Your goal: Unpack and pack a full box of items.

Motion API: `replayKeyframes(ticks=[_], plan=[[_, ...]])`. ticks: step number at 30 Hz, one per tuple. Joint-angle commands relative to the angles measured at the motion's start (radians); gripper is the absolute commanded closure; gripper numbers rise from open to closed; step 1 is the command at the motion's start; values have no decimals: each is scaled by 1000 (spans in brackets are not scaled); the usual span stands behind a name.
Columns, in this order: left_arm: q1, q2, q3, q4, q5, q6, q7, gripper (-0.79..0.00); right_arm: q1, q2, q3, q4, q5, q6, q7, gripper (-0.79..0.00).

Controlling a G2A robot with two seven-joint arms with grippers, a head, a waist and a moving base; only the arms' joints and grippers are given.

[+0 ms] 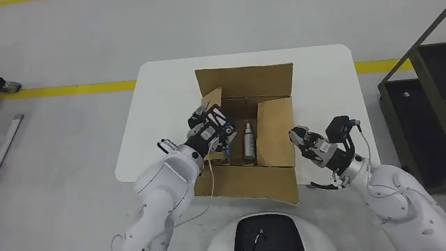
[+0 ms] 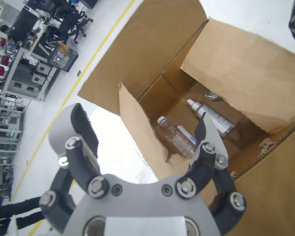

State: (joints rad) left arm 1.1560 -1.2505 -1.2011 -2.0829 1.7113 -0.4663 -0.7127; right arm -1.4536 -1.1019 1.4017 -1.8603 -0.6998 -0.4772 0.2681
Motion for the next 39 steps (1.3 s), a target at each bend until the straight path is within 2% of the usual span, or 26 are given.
replayKeyframes(ticks=[1, 9, 20, 26, 32, 34, 35, 39], plan=[[4, 2, 1, 12, 40, -8, 15, -785, -3, 0, 3, -1, -1, 0, 1, 0], [1, 10, -43, 83, 153, 24, 40, -785, 9, 2, 3, 1, -4, -13, 14, 0], [1, 17, -137, 165, 232, 93, 21, -785, 92, -5, -73, 68, -14, -35, 66, 0], [8, 18, -165, 156, 209, 88, 25, -785, 119, -9, -90, 89, -10, -31, 48, 0], [19, 17, -153, 144, 187, 56, 47, -785, 105, -9, -84, 75, -3, -19, 30, 0], [23, 17, -149, 138, 177, 47, 54, -360, 100, -9, -80, 71, -1, -16, 29, 0], [23, 17, -147, 135, 175, 40, 58, 0, 98, -8, -79, 68, 0, -15, 27, 0], [23, 17, -147, 125, 143, 21, 64, 0, 89, -8, -74, 58, 3, -11, 27, 0]])
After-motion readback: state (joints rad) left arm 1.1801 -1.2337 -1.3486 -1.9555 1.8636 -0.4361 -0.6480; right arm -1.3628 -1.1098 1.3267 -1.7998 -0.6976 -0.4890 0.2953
